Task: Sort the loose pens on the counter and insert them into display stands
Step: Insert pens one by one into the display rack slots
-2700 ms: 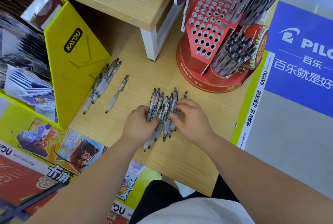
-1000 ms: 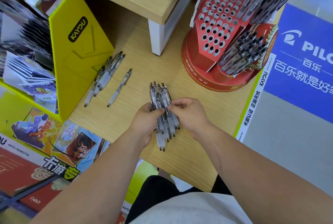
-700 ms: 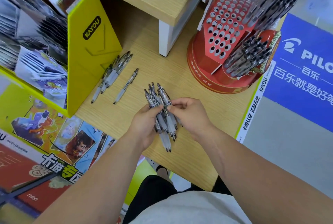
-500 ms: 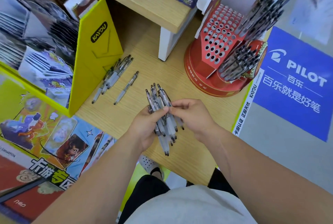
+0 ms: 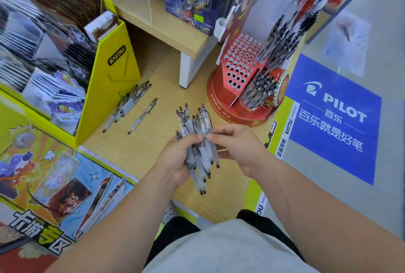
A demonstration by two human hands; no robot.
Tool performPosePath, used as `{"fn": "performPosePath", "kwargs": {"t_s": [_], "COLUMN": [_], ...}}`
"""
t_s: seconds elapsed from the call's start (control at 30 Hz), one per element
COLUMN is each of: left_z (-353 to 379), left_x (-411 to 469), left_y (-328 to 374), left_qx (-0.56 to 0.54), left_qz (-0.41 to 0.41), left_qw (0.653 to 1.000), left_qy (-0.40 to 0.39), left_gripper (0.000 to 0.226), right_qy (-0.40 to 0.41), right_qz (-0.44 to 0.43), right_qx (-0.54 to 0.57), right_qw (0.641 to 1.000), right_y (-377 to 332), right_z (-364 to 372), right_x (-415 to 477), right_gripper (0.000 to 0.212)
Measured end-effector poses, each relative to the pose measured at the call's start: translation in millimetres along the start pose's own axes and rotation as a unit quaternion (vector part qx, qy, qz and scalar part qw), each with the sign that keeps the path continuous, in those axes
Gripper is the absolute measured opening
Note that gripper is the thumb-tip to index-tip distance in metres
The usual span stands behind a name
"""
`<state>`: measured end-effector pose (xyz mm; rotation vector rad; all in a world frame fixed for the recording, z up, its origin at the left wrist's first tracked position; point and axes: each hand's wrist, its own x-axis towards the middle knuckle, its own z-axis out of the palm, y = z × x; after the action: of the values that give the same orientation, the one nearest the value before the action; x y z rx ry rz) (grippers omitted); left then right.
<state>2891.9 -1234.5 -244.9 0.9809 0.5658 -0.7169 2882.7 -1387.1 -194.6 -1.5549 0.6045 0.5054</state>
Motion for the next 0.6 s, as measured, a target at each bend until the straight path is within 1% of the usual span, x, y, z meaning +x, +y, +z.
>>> {"fn": "performPosePath", "kwargs": {"t_s": [0.07,0.23,0.33,0.4,0.53,0.6], "left_z": [10.0,46.5,78.5,103.7,159.4,186.4], "left_x": [-4.7,-10.6,-12.8,-14.4,-18.3,-23.0], "left_y": [-4.9,-23.1,-37.6,-50.6,-77.7,-87.6], "left_qx": [-0.018,-0.049,-0.065,-0.077,-0.102,-0.111], "left_qz": [0.001,0.024,0.046,0.062,0.08,0.082], "left_qw": [1.0,0.998,0.996,0.994,0.989,0.987], "left_qy": [-0.002,0.021,0.039,0.053,0.071,0.085], "left_gripper": [0.036,0.029,0.048,0.053,0.04,0.038], "right_qy": [-0.013,-0.046,-0.098,-0.137,-0.182,-0.193], "right_qz": [-0.018,-0.067,-0.084,-0.089,-0.096,-0.099], "right_qx": [-0.007,-0.021,-0.021,-0.025,-0.028,-0.032], "right_qw": [1.0,0.996,0.991,0.986,0.978,0.976], "right_y": [-2.5,-0.9,-0.5,-1.3,-3.5,-6.4], "right_z": [-11.0,-50.4,-84.6,-110.3,-164.8,-191.8], "right_x": [-3.7,-3.0,0.0,0.6,-3.3,-7.6], "right_gripper": [0.004,0.009,0.005,0.004,0.002,0.005]}}
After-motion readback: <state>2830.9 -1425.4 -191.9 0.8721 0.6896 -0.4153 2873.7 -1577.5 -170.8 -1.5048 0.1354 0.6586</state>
